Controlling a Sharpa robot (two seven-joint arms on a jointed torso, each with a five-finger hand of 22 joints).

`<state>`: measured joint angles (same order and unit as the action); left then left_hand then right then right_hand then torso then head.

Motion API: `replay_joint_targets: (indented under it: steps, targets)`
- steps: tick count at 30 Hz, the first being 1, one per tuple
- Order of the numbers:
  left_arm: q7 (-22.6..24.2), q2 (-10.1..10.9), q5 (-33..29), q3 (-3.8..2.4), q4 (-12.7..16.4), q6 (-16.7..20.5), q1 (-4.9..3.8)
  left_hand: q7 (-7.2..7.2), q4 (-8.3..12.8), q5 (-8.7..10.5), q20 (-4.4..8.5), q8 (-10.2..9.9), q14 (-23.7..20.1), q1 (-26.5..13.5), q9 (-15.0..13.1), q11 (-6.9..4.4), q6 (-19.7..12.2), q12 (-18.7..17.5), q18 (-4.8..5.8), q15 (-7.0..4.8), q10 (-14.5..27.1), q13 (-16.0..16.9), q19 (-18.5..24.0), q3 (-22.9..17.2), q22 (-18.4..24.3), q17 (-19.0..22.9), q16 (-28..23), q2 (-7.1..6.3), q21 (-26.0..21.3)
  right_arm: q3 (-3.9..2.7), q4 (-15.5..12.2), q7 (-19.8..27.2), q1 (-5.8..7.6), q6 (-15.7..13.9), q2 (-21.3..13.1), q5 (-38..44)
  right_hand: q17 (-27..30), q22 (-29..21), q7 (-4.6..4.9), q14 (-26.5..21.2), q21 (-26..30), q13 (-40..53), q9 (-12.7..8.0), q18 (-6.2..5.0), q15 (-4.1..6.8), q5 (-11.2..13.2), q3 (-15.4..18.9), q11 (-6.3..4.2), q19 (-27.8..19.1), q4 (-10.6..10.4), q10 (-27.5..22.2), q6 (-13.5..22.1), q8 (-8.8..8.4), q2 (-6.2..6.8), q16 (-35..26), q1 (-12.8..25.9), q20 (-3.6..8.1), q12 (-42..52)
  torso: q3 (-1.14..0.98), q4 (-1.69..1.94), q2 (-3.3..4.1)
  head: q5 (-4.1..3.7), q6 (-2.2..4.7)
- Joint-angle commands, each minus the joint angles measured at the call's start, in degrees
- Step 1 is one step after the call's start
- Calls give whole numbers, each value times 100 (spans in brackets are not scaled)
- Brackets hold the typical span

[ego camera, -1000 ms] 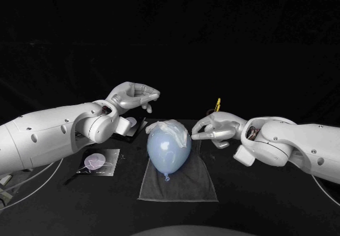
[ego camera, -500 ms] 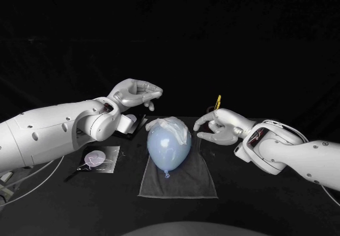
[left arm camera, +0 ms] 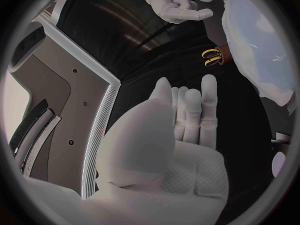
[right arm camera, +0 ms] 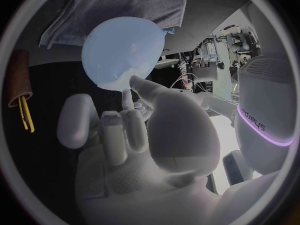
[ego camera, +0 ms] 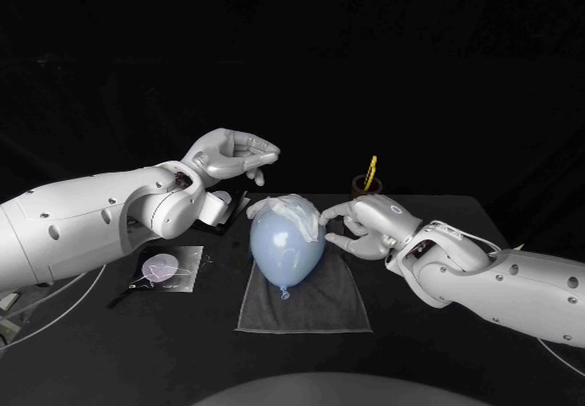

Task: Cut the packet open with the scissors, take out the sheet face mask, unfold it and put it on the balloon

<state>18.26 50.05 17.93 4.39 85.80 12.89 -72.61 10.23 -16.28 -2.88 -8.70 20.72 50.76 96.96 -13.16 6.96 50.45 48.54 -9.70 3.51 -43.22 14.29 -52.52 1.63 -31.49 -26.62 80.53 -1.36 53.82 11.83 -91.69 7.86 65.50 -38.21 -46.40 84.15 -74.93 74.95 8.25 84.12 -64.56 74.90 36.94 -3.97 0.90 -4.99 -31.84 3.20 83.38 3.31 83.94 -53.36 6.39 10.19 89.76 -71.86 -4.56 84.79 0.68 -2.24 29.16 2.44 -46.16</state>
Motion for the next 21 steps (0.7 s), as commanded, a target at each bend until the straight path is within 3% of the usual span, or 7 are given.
replay_joint_targets:
  steps: [1,7,12,21]
  targets:
    - [106,-12,98,-5,26,-99,1,-9,-7,7,-11,-25,-27,43,0,-7,-11,-10,-85,-4,-2,-5,35,-30,2,-5,-22,-1,-8,-7,22,-176,-58,-494,63,434,-1507,856,33,588,30,1124,-5,-66,-43,19,31,39,-7,-4,339,6,-25,50,24,15,-38,-10,-5,6,-3,-14,-40]
    - [103,-6,121,-5,40,-92,1,-8,-6,7,-11,-26,-19,47,-1,-8,-9,-9,-85,-5,-6,-6,35,-34,2,-16,-25,-5,-9,-8,58,-193,-169,-541,167,475,-1507,864,33,588,0,1154,-33,-62,-49,50,62,43,4,-25,361,-36,-37,54,24,22,-49,33,5,5,-5,-27,-47]
    - [99,-15,125,-5,43,-93,1,-8,-6,7,-11,-26,-19,47,-1,-8,-9,-9,-85,-5,-6,-6,35,-34,2,-16,-25,-5,-9,-9,82,-229,-245,-576,208,485,-1507,867,32,588,-14,1161,-53,-61,-52,80,86,43,10,-46,366,-59,-49,52,24,31,-55,44,6,11,-11,-48,-132]
    - [98,-16,129,-6,49,-90,0,-9,0,6,-9,-29,-13,67,-1,-9,-7,-10,-86,-8,-10,-9,35,-48,3,-18,-32,-12,-8,-10,133,-289,-327,-534,282,489,-1507,868,29,588,-14,1170,-85,-63,-52,120,117,42,14,-86,373,-93,-67,31,24,43,-61,58,6,6,-10,7,-131]
